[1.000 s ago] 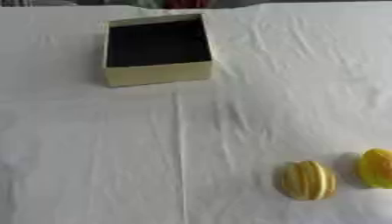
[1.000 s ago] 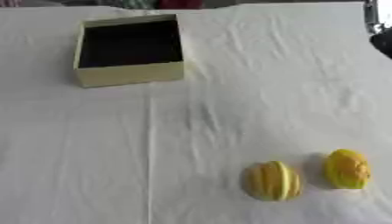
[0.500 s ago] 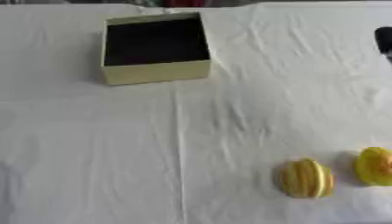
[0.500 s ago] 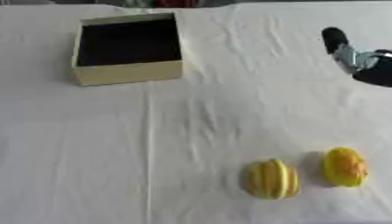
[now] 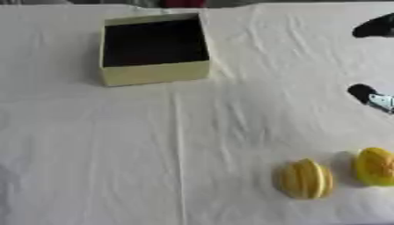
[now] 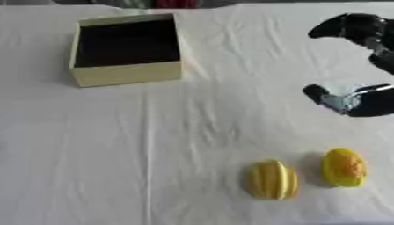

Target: Pick up objects on the table and place them in the box.

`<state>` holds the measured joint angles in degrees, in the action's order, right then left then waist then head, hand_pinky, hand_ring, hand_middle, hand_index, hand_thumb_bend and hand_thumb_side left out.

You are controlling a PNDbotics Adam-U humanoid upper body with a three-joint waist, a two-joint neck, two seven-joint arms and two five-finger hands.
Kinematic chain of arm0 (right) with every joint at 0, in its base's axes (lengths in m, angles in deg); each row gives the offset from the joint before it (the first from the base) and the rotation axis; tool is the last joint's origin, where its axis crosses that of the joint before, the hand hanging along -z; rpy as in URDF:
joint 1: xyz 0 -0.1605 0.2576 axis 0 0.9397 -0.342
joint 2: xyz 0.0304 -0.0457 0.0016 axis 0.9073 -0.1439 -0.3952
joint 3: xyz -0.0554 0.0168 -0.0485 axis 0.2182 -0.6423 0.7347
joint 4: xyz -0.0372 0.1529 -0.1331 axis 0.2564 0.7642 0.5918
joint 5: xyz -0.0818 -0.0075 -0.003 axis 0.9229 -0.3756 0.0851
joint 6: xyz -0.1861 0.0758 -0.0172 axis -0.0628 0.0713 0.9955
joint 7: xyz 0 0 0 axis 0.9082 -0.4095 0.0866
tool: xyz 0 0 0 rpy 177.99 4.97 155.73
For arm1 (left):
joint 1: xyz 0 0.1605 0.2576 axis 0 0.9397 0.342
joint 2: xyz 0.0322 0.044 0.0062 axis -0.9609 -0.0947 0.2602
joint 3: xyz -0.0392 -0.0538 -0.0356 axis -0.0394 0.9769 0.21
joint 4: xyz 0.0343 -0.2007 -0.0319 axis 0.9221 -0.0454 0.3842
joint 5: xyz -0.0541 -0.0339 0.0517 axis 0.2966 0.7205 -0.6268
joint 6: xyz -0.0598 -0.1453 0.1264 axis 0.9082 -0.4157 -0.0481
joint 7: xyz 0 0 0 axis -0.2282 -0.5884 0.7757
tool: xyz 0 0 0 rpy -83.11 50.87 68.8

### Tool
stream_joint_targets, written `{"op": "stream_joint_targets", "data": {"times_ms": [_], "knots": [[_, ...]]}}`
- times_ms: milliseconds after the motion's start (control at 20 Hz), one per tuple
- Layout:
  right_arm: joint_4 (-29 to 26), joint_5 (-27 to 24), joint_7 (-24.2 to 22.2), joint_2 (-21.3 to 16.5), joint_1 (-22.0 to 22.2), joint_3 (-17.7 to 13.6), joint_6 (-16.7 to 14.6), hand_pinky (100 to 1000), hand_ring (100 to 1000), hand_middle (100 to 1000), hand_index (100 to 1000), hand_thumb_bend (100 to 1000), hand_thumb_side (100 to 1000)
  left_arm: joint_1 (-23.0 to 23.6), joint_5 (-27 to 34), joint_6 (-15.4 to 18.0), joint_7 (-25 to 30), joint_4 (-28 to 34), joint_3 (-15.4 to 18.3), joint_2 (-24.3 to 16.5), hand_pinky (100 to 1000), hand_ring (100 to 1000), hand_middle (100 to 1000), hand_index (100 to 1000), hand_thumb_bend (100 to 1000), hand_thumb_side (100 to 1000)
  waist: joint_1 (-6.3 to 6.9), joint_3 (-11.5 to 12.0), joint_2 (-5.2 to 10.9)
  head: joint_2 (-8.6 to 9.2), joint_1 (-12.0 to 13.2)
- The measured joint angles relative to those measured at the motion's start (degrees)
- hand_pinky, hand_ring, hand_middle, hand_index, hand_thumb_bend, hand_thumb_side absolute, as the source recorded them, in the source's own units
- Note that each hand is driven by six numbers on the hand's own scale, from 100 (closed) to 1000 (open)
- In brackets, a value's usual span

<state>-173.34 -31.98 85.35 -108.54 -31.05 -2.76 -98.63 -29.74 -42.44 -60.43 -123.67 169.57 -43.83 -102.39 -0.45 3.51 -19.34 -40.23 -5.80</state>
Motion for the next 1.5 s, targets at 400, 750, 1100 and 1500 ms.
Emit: {"op": "stream_joint_targets", "data": {"times_ms": [400, 750, 1100, 1500], "knots": [[-0.01, 1.52, -4.33, 0.30, 4.25, -0.17, -1.00, 862, 874, 844, 904, 418, 461, 0.12, 0.06, -0.09, 0.10, 0.00, 0.00, 0.00, 827, 793, 714, 839, 216, 634, 0.04, -0.97, 0.00, 0.01, 0.29], [-0.01, 2.87, -7.48, 2.78, 8.78, -1.26, -1.49, 863, 883, 843, 907, 506, 336, 0.62, 0.06, -0.13, 0.11, 0.00, 0.00, -0.01, 828, 792, 713, 838, 213, 638, 0.25, -2.02, 0.02, -0.04, 1.35], [-0.01, 5.25, -9.89, 5.25, 11.85, -2.49, -1.06, 863, 887, 840, 905, 514, 330, 1.13, 0.06, -0.28, 0.22, 0.00, 0.01, -0.01, 828, 792, 713, 836, 210, 641, 0.28, -2.88, 0.20, -0.13, 2.22], [-0.01, 5.90, -11.55, 6.78, 13.37, -4.33, -2.98, 865, 894, 839, 918, 435, 454, 1.67, 0.06, -0.51, 0.40, 0.00, 0.02, -0.02, 829, 801, 713, 834, 205, 646, 0.02, -4.00, 0.76, -0.58, 3.59]]}}
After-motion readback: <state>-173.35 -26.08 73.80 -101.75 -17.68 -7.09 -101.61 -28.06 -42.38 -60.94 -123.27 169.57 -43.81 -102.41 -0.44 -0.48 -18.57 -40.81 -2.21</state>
